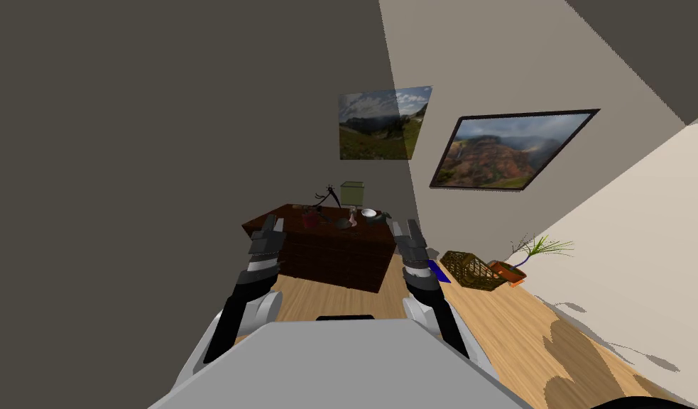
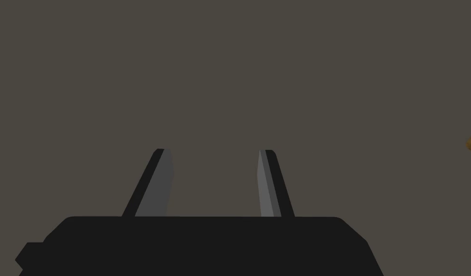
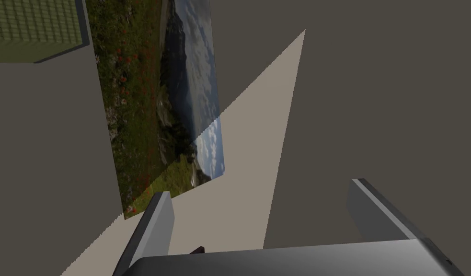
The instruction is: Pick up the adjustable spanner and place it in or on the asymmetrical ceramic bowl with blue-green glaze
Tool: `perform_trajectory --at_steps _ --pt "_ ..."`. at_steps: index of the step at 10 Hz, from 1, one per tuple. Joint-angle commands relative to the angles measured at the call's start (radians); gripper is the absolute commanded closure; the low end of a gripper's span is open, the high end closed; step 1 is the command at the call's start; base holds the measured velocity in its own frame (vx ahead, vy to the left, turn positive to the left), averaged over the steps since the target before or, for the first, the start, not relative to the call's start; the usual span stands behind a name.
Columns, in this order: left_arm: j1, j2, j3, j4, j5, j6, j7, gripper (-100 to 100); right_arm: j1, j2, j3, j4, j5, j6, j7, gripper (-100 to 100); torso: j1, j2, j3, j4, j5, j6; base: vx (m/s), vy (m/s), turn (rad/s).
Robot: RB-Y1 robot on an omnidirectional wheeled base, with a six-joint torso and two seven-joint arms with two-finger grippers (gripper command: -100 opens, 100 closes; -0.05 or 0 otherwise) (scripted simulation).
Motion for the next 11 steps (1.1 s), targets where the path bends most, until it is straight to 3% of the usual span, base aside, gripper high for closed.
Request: perform_trajectory --at_steps 1,7,11 --pt "0.0 0.0 0.0 0.0 0.0 0.0 0.0 0 0.009 -0.043 0.024 0.006 0.02 -0.033 -0.018 -100 0.0 0.0 0.0 0.0 0.0 0.0 -0.033 0.073 -0.046" --pt "0.0 0.0 0.0 0.0 0.0 0.0 0.0 0 0.025 -0.193 0.085 0.069 0.081 -0.094 -0.05 -100 0.002 -0.001 -0.001 0.0 0.0 0.0 -0.021 0.077 -0.006" --pt "0.0 0.0 0.0 0.0 0.0 0.0 0.0 0 0.041 -0.329 0.135 0.161 0.134 -0.131 -0.064 -100 0.001 0.0 0.0 0.0 0.0 0.0 -0.041 0.076 0.033"
